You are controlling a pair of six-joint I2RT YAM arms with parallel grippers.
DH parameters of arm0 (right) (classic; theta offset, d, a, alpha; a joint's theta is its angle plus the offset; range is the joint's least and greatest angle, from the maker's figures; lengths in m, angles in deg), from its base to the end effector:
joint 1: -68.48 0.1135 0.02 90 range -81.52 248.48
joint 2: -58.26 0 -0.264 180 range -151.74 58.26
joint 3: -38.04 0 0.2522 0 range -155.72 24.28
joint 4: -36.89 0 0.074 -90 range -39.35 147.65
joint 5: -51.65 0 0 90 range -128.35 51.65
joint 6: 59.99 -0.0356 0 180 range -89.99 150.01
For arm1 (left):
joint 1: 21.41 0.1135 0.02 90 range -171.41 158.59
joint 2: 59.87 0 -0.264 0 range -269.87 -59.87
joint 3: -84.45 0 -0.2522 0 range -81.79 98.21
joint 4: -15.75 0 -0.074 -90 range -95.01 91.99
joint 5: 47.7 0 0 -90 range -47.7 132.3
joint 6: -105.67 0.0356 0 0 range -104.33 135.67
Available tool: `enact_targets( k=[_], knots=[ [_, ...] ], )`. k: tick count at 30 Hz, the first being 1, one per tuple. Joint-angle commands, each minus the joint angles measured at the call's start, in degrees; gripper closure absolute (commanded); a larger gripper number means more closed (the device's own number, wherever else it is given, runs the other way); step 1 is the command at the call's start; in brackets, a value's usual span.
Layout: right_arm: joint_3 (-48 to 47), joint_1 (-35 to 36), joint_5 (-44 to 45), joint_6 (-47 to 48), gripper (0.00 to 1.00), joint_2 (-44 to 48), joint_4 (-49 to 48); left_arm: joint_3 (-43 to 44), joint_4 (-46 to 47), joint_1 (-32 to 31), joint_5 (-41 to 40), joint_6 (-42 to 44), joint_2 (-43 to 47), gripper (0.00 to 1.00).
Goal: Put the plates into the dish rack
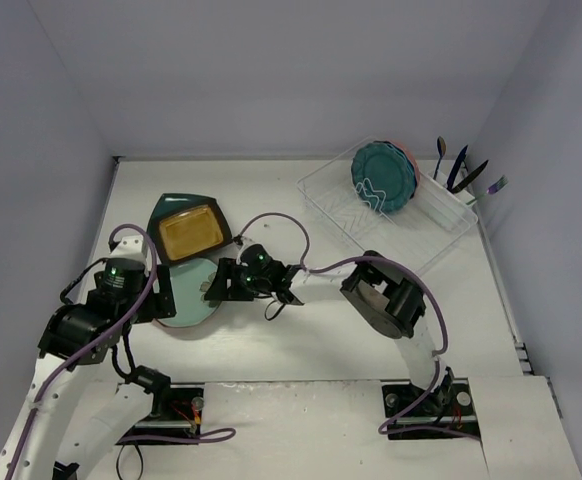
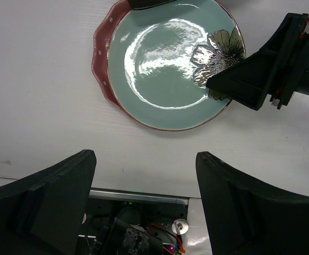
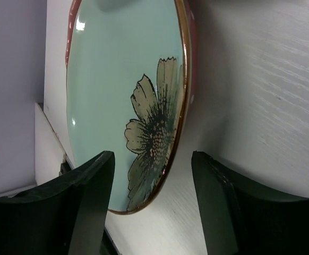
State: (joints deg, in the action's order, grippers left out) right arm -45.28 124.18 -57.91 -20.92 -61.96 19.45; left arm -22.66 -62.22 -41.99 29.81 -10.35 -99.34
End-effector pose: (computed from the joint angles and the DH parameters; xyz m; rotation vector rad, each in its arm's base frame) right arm 0.2471 0.3834 0.1544 -0.3620 2.2019 1.4844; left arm 0.1003 -0.0294 0.3439 -0.2170 2.3201 -0.1517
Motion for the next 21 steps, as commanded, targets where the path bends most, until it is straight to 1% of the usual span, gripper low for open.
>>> enact_targets(
  k=[1,2,4,5,8,9,11,16,21],
  knots=[
    [-2.8,0.5,-0.7,-1.8,0.44,0.0,-10.0,2.7,0.0,-0.3,0.2,-0.6,-0.3,0.24],
    [-2.8,0.4,-0.6,-2.0,0.5,-0.2,-11.2,2.7,0.0,-0.2,0.2,-0.6,0.0,0.24],
    [-2.8,0.4,-0.3,-2.4,0.57,-0.6,-11.8,2.7,0.0,-0.3,0.2,-0.6,0.2,0.24],
    [-2.3,0.3,-0.1,-2.6,0.65,-0.6,-12.6,2.7,-0.1,-0.3,0.2,-0.7,0.3,0.24],
    [-0.2,-0.2,0.7,-3.1,0.8,0.2,-14.0,2.8,-0.2,-0.3,0.3,-0.7,0.4,0.24],
    [0.6,-0.5,0.8,-3.2,0.87,1.4,-14.4,2.8,-0.1,-0.3,0.3,-0.7,0.4,0.24],
    [3.3,-0.9,1.4,-3.1,0.93,3.0,-14.6,2.9,-0.1,-0.2,0.3,-0.8,0.6,0.24],
    [9.5,-4.0,1.7,-3.1,0.98,9.6,-14.3,2.6,0.3,-0.2,0.6,-0.9,0.7,0.24],
    [15.1,-7.4,1.4,-1.5,1.0,18.5,-9.8,2.1,1.0,-0.2,0.8,-0.9,0.4,0.24]
  ],
)
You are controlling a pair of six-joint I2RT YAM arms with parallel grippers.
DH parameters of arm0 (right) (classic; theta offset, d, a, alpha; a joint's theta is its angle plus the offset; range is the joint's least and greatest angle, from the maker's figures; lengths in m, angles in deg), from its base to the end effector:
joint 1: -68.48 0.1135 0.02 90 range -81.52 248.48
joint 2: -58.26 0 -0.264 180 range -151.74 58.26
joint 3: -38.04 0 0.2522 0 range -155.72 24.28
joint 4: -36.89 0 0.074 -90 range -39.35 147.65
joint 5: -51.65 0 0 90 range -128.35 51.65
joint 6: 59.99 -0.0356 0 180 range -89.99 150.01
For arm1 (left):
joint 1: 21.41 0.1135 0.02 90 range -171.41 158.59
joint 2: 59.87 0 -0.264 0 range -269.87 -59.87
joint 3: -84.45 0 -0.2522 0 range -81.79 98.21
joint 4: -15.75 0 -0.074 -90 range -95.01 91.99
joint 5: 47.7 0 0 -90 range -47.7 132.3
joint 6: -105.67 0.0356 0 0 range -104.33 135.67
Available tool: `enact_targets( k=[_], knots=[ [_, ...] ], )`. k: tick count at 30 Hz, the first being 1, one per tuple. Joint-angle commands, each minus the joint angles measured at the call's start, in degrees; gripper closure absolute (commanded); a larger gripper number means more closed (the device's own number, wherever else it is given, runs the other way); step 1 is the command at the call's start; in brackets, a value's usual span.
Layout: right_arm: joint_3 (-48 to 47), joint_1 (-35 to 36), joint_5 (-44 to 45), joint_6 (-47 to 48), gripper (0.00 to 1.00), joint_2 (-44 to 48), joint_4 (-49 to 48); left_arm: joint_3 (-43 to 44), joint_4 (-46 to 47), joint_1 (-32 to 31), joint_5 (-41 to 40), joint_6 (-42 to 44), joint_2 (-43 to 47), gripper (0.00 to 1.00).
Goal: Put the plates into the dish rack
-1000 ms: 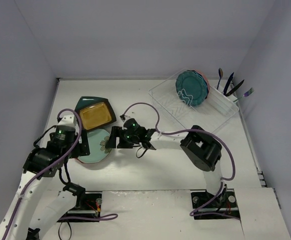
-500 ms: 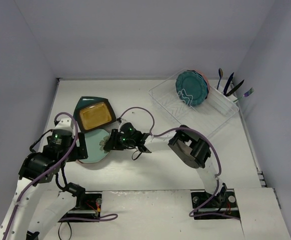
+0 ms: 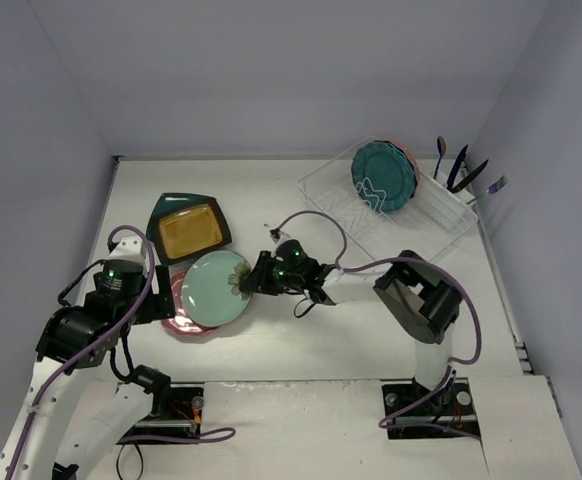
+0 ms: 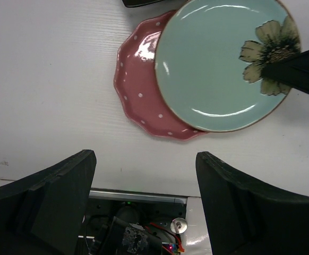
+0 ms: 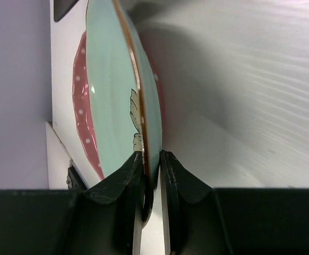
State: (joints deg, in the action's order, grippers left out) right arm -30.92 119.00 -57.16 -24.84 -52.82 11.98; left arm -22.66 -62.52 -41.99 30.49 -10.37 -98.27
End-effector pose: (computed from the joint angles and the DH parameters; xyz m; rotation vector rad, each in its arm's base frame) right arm 0.2486 0.3198 0.1588 -0.1821 2.1703 1.4845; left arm 0.0958 -0.0282 0.3450 -0.2127 2.3112 -0.1713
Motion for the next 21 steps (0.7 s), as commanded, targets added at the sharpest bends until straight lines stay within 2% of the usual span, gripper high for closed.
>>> enact_targets(
  k=[1,8,12,13,16,21],
  knots=[
    [1.0,-3.4,0.5,3.1,1.0,10.8,-1.1,2.1,1.5,-0.2,0.3,-0.9,-0.8,0.24],
    [-5.5,-8.0,0.9,15.7,1.0,23.5,18.6,1.9,3.3,-0.2,1.3,-0.8,-2.4,0.24],
    [-12.9,-11.1,5.3,27.0,1.0,28.6,29.1,2.1,4.1,-0.2,1.6,-0.7,-3.2,0.24],
    [-14.5,-11.8,7.1,33.3,1.0,29.6,32.8,2.0,4.4,-0.2,1.7,-0.6,-3.3,0.24],
    [-19.8,-14.1,14.5,42.9,1.0,32.8,36.9,2.0,4.8,-0.2,1.7,-0.4,-3.5,0.24],
    [-24.3,-19.7,22.7,64.1,1.0,35.7,37.1,1.5,5.1,-0.2,1.5,-0.2,-4.1,0.24]
  ],
)
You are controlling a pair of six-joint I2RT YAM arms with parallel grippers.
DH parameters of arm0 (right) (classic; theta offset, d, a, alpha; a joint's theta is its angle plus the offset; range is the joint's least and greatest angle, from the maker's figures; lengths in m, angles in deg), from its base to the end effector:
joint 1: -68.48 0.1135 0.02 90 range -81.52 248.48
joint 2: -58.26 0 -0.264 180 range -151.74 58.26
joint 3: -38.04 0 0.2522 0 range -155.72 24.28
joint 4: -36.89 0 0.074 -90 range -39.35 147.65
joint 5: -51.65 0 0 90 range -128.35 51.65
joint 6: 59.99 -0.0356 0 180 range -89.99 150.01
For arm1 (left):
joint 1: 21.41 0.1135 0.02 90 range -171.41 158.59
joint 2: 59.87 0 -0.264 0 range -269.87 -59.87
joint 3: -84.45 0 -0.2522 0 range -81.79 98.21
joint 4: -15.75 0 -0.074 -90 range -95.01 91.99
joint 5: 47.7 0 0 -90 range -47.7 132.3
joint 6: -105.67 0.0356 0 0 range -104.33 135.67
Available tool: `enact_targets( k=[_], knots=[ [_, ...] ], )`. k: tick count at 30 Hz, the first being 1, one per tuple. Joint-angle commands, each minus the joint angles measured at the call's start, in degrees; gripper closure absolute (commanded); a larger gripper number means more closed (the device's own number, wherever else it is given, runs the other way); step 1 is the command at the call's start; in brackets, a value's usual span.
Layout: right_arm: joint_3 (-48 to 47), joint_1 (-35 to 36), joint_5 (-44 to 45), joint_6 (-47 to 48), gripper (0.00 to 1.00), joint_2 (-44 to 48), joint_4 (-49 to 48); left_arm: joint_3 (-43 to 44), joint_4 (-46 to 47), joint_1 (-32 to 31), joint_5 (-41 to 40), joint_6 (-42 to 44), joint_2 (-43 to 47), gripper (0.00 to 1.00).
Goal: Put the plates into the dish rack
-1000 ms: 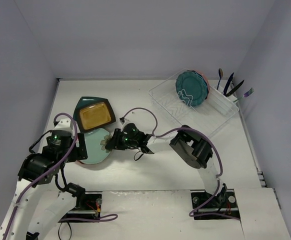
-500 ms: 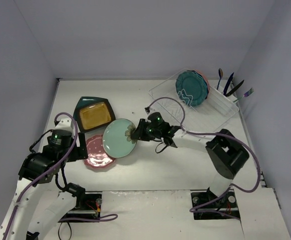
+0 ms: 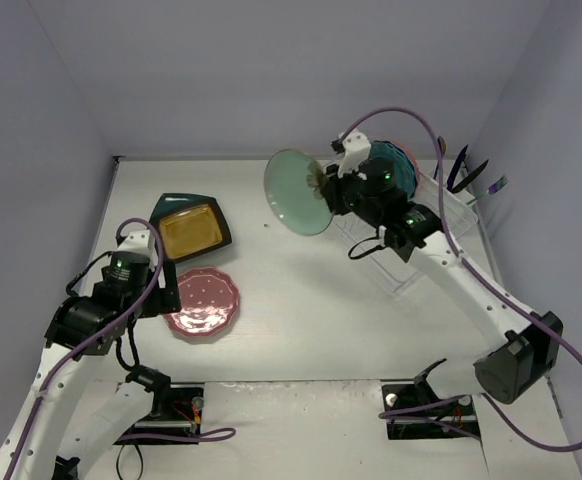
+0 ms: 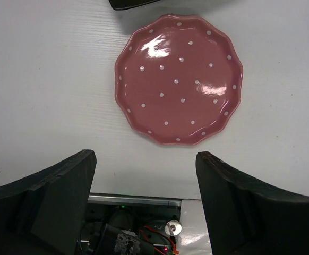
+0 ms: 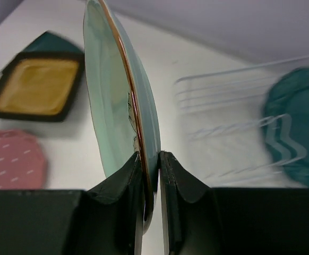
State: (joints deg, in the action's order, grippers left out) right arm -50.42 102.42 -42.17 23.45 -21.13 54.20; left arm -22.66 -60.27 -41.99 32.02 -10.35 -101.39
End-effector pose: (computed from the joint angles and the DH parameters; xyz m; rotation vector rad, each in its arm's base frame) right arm 0.2715 0.1856 0.3970 -0.4628 1.6866 0.5785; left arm 0.1101 -0.0346 0.3432 -0.1990 2.3340 -0.1934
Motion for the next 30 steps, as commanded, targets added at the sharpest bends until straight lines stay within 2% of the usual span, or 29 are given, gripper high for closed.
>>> enact_targets(
  k=[1,4,9,17,30],
  knots=[
    [-5.1,-4.3,8.1,18.1,1.0,4.0,-5.9,1.6,3.0,-0.2,0.0,-0.3,-1.1,0.24],
    [-6.0,-9.0,7.7,26.5,1.0,3.6,-8.4,1.5,3.3,-0.2,0.0,-0.2,-1.4,0.24],
    [-7.3,-16.3,1.4,37.2,1.0,0.0,-11.0,1.2,3.8,-0.2,-0.4,0.1,-2.0,0.24],
    [-11.3,-23.6,-3.7,44.4,1.0,-5.9,-13.7,0.5,5.1,-0.2,-0.5,0.1,-3.4,0.24],
    [-17.6,-27.3,-9.4,48.3,1.0,-12.3,-14.3,-0.4,8.8,-0.2,-0.7,0.2,-6.9,0.24]
  ],
)
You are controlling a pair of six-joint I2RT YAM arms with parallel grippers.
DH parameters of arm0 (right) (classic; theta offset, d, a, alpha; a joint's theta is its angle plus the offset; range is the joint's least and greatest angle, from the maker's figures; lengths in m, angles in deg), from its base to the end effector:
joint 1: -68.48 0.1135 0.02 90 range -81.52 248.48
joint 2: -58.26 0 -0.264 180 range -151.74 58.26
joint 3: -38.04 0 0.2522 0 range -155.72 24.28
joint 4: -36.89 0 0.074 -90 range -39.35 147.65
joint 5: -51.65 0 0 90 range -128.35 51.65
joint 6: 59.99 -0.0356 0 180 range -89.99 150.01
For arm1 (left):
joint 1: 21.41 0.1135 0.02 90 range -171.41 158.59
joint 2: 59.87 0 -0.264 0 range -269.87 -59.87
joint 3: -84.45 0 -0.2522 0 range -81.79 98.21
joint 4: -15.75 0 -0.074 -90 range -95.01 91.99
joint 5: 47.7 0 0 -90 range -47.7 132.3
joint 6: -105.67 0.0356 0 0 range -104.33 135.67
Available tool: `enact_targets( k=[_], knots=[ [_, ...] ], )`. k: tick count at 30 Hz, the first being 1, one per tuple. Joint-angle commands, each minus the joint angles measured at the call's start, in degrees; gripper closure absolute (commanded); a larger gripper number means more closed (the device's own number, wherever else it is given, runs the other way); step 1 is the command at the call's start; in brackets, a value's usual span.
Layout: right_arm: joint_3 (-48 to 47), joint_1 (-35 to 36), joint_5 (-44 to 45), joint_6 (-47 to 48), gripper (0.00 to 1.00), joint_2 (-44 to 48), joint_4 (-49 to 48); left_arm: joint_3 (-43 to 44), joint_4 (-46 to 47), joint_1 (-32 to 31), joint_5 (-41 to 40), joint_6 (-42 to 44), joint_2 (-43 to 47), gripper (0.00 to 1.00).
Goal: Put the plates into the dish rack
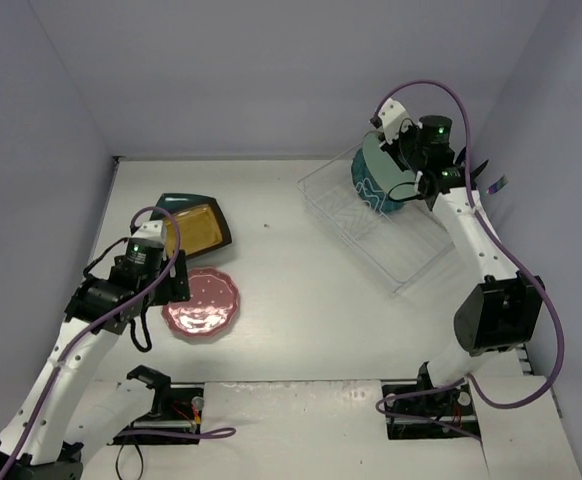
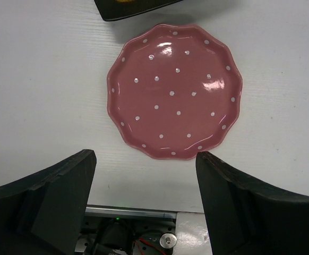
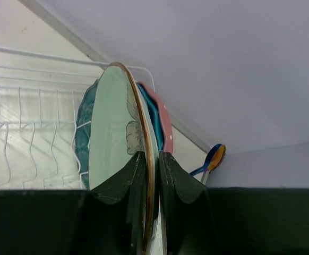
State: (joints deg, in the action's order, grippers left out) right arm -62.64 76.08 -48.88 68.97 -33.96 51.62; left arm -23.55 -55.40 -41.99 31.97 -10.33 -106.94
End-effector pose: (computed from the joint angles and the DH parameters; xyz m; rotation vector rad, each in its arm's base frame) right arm 0.3838 0.0578 0.4025 -0.7910 1.4877 -0.2577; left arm 0.1374 -0.0448 0.3344 -0.1977 2.3597 -0.1795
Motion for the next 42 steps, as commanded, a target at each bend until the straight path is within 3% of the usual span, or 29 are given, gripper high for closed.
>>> enact_targets(
  k=[1,22,28,31,34,38,42],
  knots=[
    [-5.5,-1.5,-4.1,2.6,1.0,-0.4,-12.0,0.5,4.0,-0.2,-0.7,0.2,-1.7,0.24],
    [-5.5,-2.6,-12.5,-0.5,0.98,-13.0,-17.6,0.8,4.1,-0.2,-2.9,0.4,-3.3,0.24],
    [-3.7,-2.6,-12.2,-2.9,0.86,-12.9,-18.5,0.5,3.2,-0.2,-3.4,-0.2,-2.2,0.24],
    [-2.4,-2.5,-10.4,-3.3,0.75,-11.6,-18.6,0.2,2.9,-0.2,-3.1,-0.3,-1.6,0.24],
    [-1.8,-2.6,-9.0,-4.1,0.69,-9.4,-18.1,0.3,2.5,-0.2,-3.0,-0.3,-1.3,0.24],
    [-1.9,-2.1,-5.5,-6.4,0.48,-5.3,-16.2,0.3,2.5,-0.2,-2.7,0.4,-0.6,0.24],
    [-1.6,-0.1,-3.4,-15.4,0.35,-0.2,-13.4,0.6,2.5,-0.1,-2.5,1.0,0.2,0.24]
  ],
)
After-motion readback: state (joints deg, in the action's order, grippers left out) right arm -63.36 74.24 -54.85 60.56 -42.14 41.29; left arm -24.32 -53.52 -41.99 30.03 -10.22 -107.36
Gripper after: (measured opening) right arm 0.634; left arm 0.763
